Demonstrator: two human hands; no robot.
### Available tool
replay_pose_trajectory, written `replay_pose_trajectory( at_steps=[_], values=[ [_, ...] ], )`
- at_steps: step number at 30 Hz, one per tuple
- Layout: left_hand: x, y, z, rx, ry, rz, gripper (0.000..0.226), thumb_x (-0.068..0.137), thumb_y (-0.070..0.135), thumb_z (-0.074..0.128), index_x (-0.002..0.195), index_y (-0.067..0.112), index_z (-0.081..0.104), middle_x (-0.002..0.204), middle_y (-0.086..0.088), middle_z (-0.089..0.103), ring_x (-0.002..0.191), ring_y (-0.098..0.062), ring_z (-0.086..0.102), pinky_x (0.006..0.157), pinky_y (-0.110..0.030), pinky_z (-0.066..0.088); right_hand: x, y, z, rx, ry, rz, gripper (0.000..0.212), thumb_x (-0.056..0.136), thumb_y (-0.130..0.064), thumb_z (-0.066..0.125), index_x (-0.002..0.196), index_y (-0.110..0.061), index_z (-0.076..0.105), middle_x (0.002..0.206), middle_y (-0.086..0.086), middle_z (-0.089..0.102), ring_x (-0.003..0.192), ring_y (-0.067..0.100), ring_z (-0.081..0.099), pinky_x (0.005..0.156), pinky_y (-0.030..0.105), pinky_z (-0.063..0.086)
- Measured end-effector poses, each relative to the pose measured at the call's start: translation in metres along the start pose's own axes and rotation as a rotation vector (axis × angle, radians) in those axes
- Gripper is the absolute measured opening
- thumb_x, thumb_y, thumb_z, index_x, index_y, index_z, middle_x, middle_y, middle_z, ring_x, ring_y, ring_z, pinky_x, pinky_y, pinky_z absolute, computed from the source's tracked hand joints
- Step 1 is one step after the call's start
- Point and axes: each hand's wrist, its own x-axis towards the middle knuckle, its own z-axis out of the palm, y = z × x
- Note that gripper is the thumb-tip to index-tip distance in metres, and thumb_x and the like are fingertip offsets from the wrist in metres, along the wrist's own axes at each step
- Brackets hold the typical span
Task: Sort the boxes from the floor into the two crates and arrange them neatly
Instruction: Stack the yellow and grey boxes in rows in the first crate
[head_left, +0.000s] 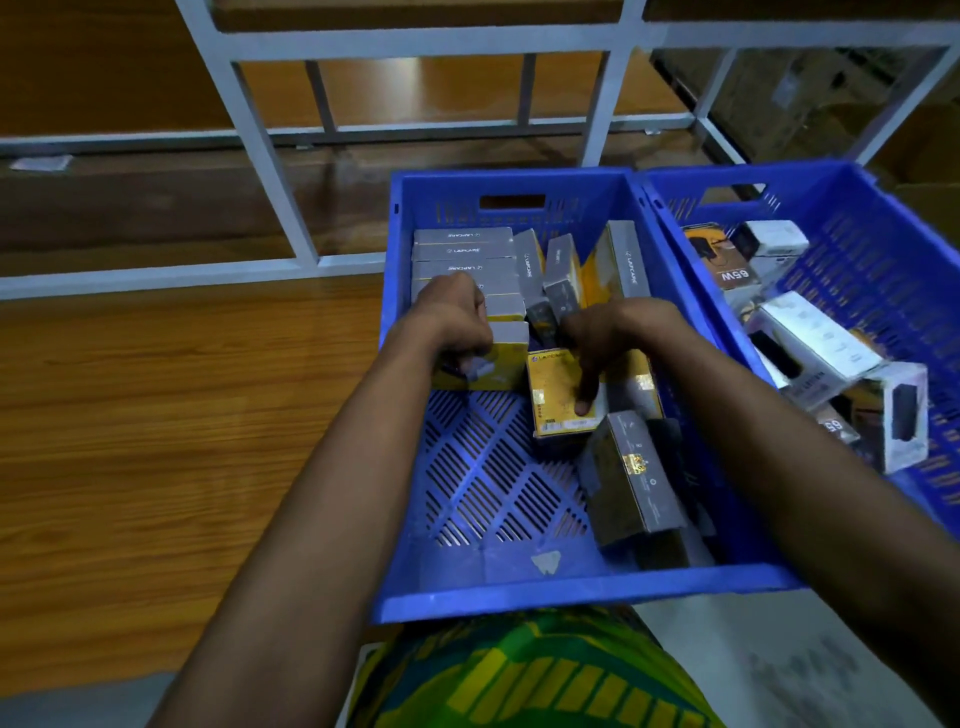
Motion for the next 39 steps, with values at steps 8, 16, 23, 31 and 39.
replay_pose_trajectory(
  at_steps=[8, 16, 23, 31, 39],
  values=[
    [0.002, 0.004, 0.004, 0.137, 0.084, -0.006, 0.023, 0.055, 0.010, 0.087, 0.064, 0.010, 0.066, 0.067, -0.007, 0.067, 0.060, -0.023, 0.069, 0.053, -0.038, 0.061, -0.017, 0.013, -0.011, 0.121, 0.215, -0.100, 0.072, 0.064, -0.054, 0.091, 0.120, -0.019, 0.061, 0.112, 0.001, 0.064, 0.101, 0.024, 0.058, 0.090, 0.038, 0.051],
    [0.005, 0.004, 0.004, 0.040, 0.084, 0.000, 0.011, 0.064, 0.000, 0.073, 0.072, 0.008, 0.071, 0.074, -0.013, 0.072, 0.066, -0.028, 0.072, 0.059, -0.038, 0.061, -0.034, 0.028, -0.010, 0.261, 0.504, -0.216, 0.051, 0.067, -0.054, 0.089, 0.105, -0.025, 0.070, 0.104, -0.003, 0.069, 0.087, 0.019, 0.063, 0.082, 0.040, 0.053],
    [-0.001, 0.006, -0.020, -0.673, 0.343, 0.185, 0.021, 0.083, 0.001, 0.068, 0.071, 0.018, 0.063, 0.061, 0.004, 0.060, 0.042, 0.002, 0.046, 0.049, -0.017, 0.042, -0.022, -0.028, -0.006, 0.223, 0.742, -0.313, 0.062, 0.071, -0.063, 0.081, 0.121, -0.030, 0.067, 0.117, -0.005, 0.066, 0.100, 0.021, 0.062, 0.072, 0.032, 0.043],
    [-0.005, 0.006, -0.020, -0.274, 0.315, 0.160, 0.010, 0.074, 0.012, 0.064, 0.074, 0.020, 0.068, 0.060, 0.006, 0.057, 0.058, -0.011, 0.055, 0.056, -0.025, 0.042, -0.011, -0.050, 0.003, 0.011, 0.809, -0.327, 0.058, 0.080, -0.060, 0.076, 0.128, -0.028, 0.065, 0.134, -0.005, 0.062, 0.103, 0.032, 0.065, 0.066, 0.034, 0.038],
    [-0.013, 0.010, -0.029, 0.119, 0.057, 0.022, 0.023, 0.080, 0.028, 0.069, 0.077, 0.010, 0.057, 0.076, -0.007, 0.057, 0.067, -0.022, 0.059, 0.053, -0.030, 0.045, 0.006, -0.082, 0.035, -0.091, 1.070, -0.334, 0.043, 0.047, -0.037, 0.097, 0.074, -0.013, 0.074, 0.076, 0.013, 0.065, 0.068, 0.031, 0.066, 0.051, 0.026, 0.029]
  ],
)
